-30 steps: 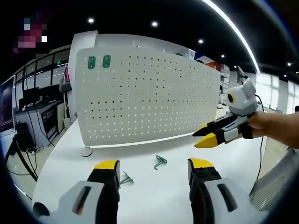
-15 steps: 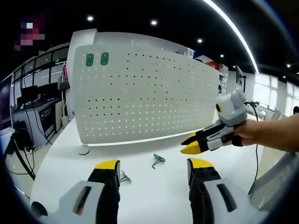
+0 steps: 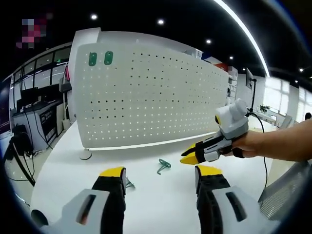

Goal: Insert the hook assembly into the mounting plate slot until the hook locks in place.

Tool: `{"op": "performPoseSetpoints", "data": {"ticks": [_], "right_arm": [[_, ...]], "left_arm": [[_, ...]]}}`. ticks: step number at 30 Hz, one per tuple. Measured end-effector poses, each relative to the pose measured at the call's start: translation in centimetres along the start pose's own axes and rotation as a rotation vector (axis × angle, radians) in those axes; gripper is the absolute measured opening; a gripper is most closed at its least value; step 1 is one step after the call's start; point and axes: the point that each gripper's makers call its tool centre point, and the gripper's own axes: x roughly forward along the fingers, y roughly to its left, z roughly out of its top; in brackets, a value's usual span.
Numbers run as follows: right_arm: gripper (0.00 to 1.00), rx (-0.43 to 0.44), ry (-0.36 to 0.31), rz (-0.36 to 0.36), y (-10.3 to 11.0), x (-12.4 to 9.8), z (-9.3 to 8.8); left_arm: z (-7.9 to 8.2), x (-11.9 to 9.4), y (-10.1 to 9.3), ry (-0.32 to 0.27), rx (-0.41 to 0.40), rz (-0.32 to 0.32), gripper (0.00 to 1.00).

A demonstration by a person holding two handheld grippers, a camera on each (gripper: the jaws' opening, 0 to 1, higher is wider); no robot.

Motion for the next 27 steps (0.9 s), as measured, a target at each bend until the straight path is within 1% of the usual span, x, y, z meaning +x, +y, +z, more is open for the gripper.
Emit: {"op": "performPoseSetpoints", "data": {"ticks": [11,15,27], "right_arm": [[0.12,-0.019,0.02,-0.005,0.0,2.0,-0.4],[0.11,-0.032,0.033,-0.005,0.0,2.6,-0.9],[0.07,-0.026,0.062,-0.027,-0.4,3.6,-2.0]], "left_arm": [[-0.3,0.2,0.1,0.008,-0.01,-0.006,0.58],[-0.4,0.2,0.1,0.01,-0.019,-0.008,0.57],[-0.6,0.2,0.1,0.016,-0.029,-0.014,0.56]]}}
